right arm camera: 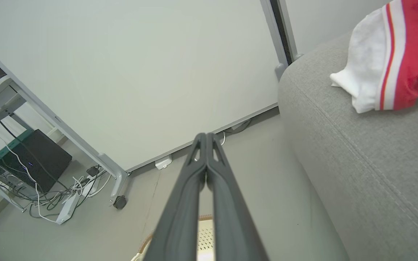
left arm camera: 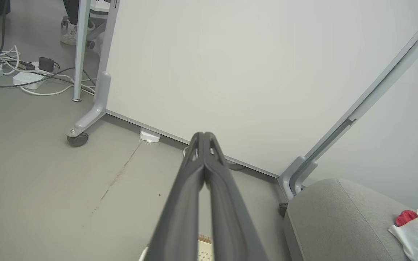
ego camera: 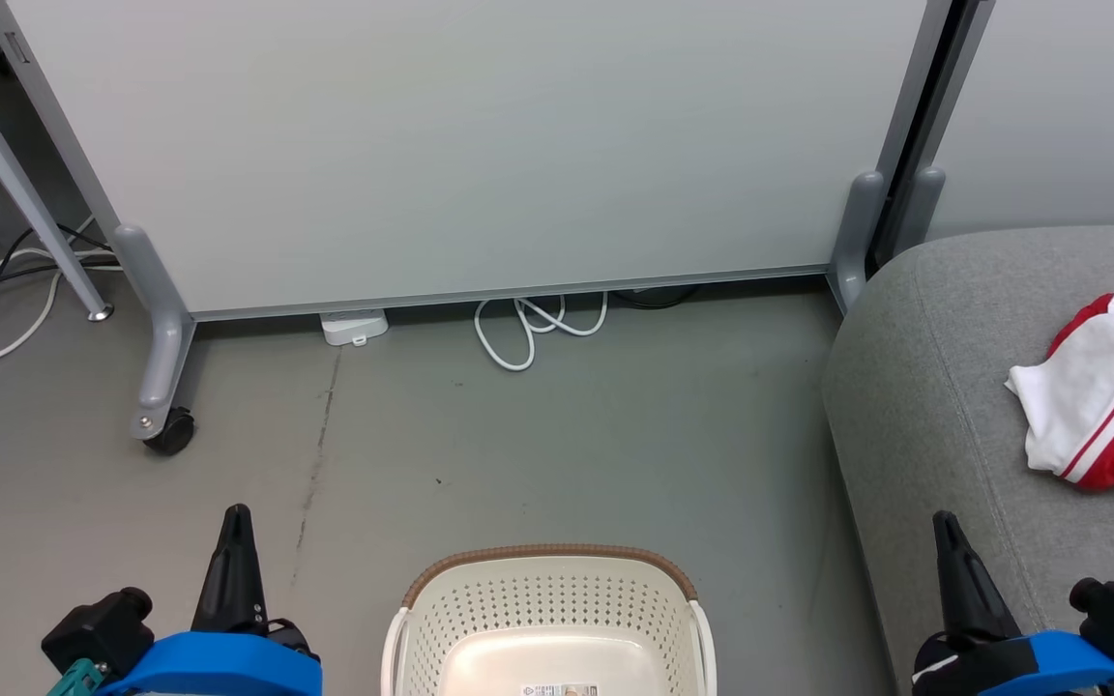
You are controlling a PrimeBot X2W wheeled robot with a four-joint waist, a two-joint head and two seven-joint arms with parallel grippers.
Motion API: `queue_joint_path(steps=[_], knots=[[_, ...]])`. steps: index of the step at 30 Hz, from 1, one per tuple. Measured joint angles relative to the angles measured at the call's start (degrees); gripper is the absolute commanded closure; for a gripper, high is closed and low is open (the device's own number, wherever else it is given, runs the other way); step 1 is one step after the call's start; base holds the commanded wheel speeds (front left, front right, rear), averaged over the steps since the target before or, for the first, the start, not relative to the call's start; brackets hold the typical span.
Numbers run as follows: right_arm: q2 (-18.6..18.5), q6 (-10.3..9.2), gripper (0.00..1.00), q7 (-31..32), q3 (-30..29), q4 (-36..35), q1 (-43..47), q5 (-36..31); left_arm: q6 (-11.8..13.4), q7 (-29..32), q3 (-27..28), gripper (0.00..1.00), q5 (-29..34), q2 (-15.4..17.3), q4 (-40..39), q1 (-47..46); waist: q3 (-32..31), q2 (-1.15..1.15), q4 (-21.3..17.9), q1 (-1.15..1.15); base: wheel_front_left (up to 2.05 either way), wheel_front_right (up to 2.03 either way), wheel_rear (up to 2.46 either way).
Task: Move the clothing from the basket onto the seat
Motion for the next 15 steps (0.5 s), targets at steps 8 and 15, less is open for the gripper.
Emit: queue_joint_path(steps=[8,15], knots=[[0.0,0.00,1.00,1.8,-0.4,-0.2,-0.7,7.3,-0.1,1.8,0.4,1.00,-7.4,0.0,-0.3,-0.9,0.1,0.00,-0.3,0.00,0.00,0.00,0.00],[0.0,-0.01,1.00,3.2,-0.8,-0.4,-1.2,13.1,-0.2,3.2,1.0,1.00,-13.3,0.0,-0.4,-1.0,0.1,0.00,-0.5,0.00,0.00,0.00,0.00]])
